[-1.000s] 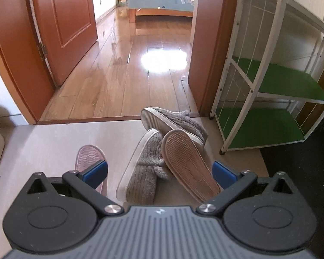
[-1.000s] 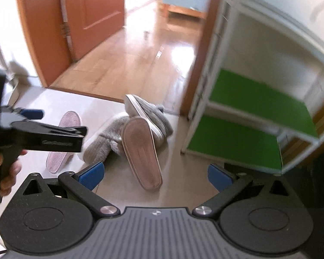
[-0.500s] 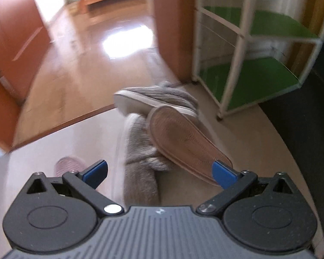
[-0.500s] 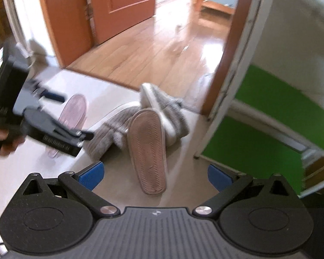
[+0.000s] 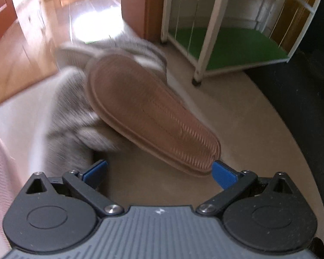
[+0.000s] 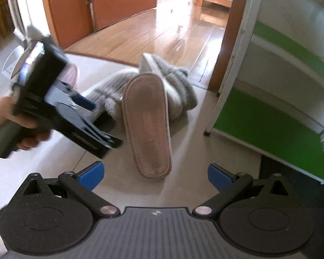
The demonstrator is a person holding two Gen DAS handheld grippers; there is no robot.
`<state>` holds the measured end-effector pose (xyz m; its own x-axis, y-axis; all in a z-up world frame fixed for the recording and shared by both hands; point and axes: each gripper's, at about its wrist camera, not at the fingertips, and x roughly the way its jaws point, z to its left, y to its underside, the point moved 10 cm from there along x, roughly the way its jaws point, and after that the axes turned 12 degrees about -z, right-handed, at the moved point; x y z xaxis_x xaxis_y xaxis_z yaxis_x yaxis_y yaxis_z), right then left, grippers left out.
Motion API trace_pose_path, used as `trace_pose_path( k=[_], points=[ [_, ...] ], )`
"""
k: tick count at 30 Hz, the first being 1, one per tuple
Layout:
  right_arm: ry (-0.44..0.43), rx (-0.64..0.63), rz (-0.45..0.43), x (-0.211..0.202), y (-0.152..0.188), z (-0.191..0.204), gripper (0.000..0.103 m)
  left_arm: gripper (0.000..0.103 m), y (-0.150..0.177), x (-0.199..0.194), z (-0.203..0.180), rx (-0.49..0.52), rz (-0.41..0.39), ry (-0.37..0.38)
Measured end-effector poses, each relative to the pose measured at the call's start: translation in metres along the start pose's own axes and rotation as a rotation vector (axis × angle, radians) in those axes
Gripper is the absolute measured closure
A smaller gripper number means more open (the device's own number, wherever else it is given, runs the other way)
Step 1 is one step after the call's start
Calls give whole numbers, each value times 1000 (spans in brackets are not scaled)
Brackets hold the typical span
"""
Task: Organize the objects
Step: 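Close the left gripper on the pink slide's sole edge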
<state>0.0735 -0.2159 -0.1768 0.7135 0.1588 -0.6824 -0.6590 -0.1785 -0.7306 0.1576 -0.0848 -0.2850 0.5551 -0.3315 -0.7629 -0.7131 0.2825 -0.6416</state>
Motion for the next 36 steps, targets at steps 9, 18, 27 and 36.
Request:
trace_pose_path(
  k=[9,18,27,36],
  points=[
    [-11,77,49,-3,26,-6,0,6,19,50,-1,-103,-15,18],
    [-9,81,75,-4,42,-5,0,16,5,71,1,-245,-47,43],
    [6,80,101,-9,55,-5,0,43,7,70,9,-350,-54,19],
    [29,82,111,-11,59,1,0,75,-7,40,12,-313,-84,-17]
  ],
)
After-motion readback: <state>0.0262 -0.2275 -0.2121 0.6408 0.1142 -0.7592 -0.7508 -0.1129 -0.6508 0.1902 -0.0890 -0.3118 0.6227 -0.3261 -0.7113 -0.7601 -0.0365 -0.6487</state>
